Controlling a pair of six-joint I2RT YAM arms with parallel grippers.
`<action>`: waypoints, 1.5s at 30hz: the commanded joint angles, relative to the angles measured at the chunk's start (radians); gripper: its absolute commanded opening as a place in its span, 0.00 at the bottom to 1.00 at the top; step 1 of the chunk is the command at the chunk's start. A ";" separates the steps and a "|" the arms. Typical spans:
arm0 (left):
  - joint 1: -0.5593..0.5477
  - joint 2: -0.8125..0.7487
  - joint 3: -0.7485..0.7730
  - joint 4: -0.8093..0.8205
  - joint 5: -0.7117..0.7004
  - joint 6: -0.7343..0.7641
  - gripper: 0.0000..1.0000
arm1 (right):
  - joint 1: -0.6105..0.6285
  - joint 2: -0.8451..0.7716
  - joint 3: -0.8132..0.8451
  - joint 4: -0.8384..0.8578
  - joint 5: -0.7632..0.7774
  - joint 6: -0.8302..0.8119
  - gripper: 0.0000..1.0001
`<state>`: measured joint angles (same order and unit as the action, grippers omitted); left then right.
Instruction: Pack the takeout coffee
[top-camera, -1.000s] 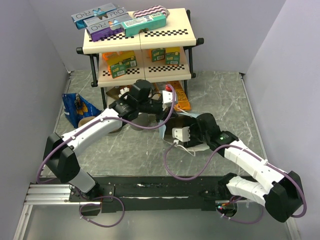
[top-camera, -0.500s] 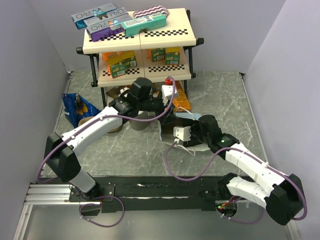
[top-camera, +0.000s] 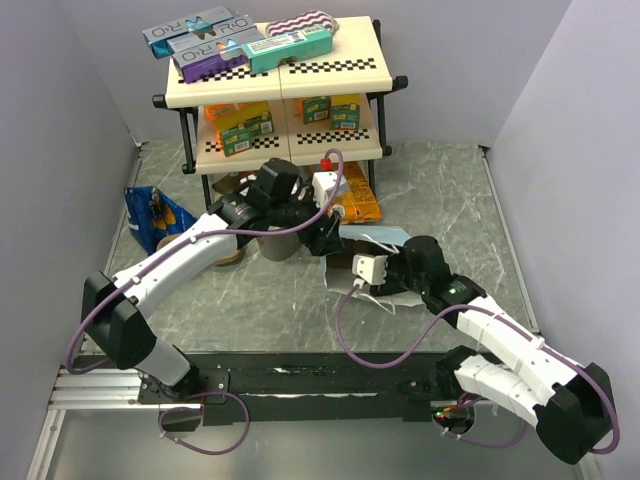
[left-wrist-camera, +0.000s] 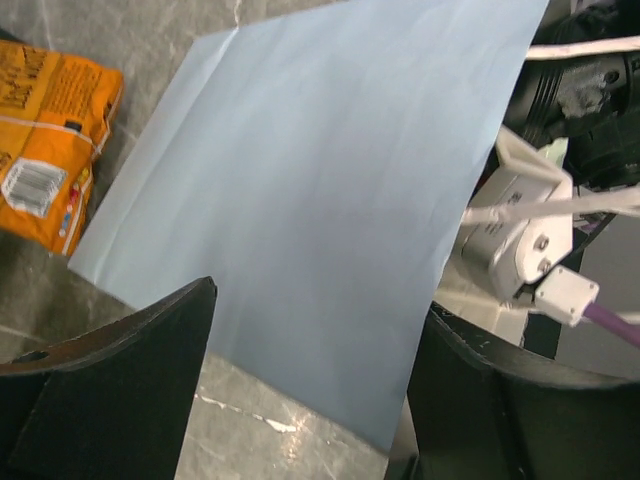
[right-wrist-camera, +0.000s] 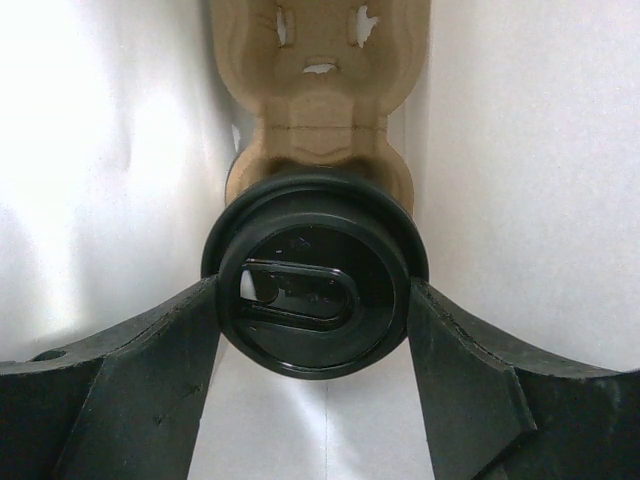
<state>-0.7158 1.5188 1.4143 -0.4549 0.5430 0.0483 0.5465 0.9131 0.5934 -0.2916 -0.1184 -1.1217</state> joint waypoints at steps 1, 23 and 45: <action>0.015 -0.039 0.026 -0.074 -0.026 0.001 0.77 | -0.016 -0.037 -0.026 0.025 0.002 0.026 0.00; 0.038 -0.048 -0.075 -0.006 0.097 -0.002 0.65 | -0.072 -0.068 -0.021 -0.038 -0.007 0.022 0.00; 0.056 -0.005 -0.074 0.004 0.136 0.008 0.57 | -0.072 0.102 0.045 -0.033 0.099 0.048 0.17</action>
<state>-0.6662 1.5043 1.3281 -0.4526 0.6548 0.0433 0.4835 1.0122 0.6128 -0.2413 -0.0498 -1.1130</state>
